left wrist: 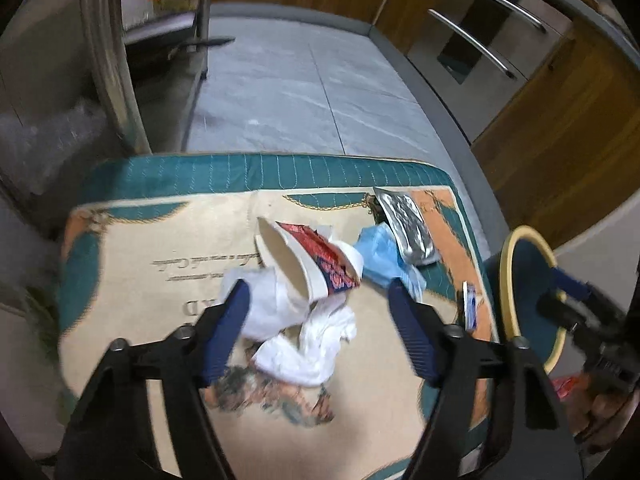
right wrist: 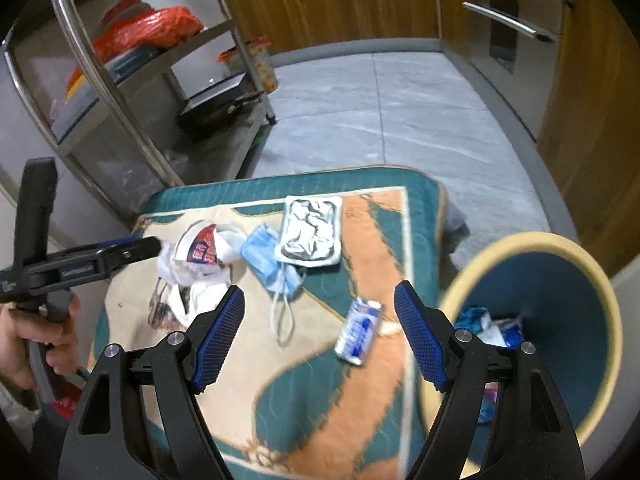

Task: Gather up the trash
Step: 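Move both tools back over the remaining trash on the cushion, then grasp the white-and-red paper cup with the left tool while the right tool grasps the silver foil pack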

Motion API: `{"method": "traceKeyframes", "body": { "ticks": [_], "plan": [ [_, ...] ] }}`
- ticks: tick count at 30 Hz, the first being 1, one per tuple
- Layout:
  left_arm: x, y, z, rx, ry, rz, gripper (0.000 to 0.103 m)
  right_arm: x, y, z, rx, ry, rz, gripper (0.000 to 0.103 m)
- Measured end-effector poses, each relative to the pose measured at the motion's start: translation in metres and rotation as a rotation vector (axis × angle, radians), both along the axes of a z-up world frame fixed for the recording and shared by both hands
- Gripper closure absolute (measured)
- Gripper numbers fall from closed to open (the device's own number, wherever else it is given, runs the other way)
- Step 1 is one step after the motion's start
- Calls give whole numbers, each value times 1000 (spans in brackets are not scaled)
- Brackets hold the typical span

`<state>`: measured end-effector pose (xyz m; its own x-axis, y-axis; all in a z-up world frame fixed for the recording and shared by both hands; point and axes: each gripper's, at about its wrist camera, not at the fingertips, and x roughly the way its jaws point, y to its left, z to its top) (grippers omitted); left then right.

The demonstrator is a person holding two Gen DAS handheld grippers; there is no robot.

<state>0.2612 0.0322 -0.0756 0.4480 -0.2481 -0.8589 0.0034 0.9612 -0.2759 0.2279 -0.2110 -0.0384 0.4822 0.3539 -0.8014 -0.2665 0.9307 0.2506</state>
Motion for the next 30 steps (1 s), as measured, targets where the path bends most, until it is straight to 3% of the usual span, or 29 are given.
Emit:
{"method": "traceKeyframes", "body": {
  "ticks": [3,11,13,17,20,30],
  "plan": [
    [16,2,-14,-44,39,20,49,14,14,-7,-4,10,15,25],
    [40,-4,-39,-56,124,34,51,49,33,-23,-11,35,18,25],
    [44,-2,-44,-72,140,40,58,59,37,-28,-7,50,16,25],
    [46,-5,-48,-96,157,25,89,74,47,-41,-16,77,24,23],
    [45,-7,-44,-89,138,0,99,84,53,-54,-29,107,32,22],
    [38,-7,-7,-107,44,-26,100,106,61,-88,-39,166,15,22]
  ]
}}
